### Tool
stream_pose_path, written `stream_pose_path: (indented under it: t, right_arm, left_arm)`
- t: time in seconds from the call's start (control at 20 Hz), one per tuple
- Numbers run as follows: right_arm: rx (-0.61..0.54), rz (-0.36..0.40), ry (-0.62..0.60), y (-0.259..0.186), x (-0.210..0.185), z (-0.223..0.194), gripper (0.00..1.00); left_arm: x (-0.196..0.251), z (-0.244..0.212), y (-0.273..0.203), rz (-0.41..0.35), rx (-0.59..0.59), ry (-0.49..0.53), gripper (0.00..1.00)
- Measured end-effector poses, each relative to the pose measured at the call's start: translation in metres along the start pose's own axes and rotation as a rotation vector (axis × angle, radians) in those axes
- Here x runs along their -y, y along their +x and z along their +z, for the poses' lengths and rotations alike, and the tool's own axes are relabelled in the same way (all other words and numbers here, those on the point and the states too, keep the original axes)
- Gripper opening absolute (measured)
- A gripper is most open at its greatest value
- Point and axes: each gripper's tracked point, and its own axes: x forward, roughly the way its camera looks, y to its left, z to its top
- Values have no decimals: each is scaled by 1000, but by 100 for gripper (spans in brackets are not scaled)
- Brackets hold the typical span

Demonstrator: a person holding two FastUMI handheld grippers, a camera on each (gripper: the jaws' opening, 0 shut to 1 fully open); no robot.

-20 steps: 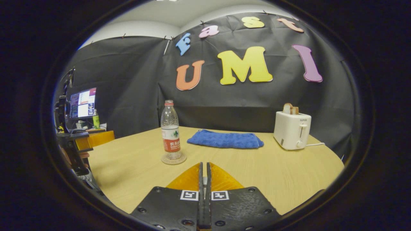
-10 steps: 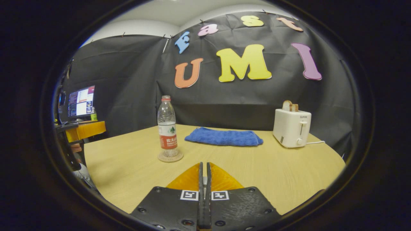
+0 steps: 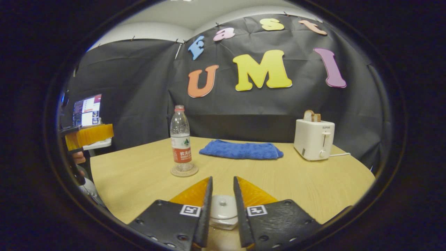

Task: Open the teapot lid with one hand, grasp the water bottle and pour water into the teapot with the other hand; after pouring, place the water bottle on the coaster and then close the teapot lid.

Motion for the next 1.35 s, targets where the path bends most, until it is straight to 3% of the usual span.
stream_pose_path:
  t: [0.05,0.1,0.2,0.35,0.6,0.9,1.0,1.35]
  right_arm:
    - [17,-8,11,-5,2,7,41]
    - [38,-20,21,-11,5,15,62]
    - [87,-73,28,-28,17,34,83]
    - [156,-182,21,-62,41,58,98]
    - [208,-343,-43,-138,70,77,98]
    - [243,-450,-43,-199,80,79,98]
    - [253,-464,-47,-208,78,80,97]
    - [249,-443,-84,-200,53,86,97]
  left_arm:
    - [6,3,0,-7,8,-3,100]
    - [11,8,-2,-15,16,-3,100]
    - [23,18,-6,-26,41,6,100]
    - [47,29,-12,-57,75,12,100]
    - [86,39,-28,-103,112,-6,100]
    - [111,30,-42,-139,120,48,99]
    - [120,25,-46,-170,107,36,98]
    - [83,15,-36,-90,62,-3,98]
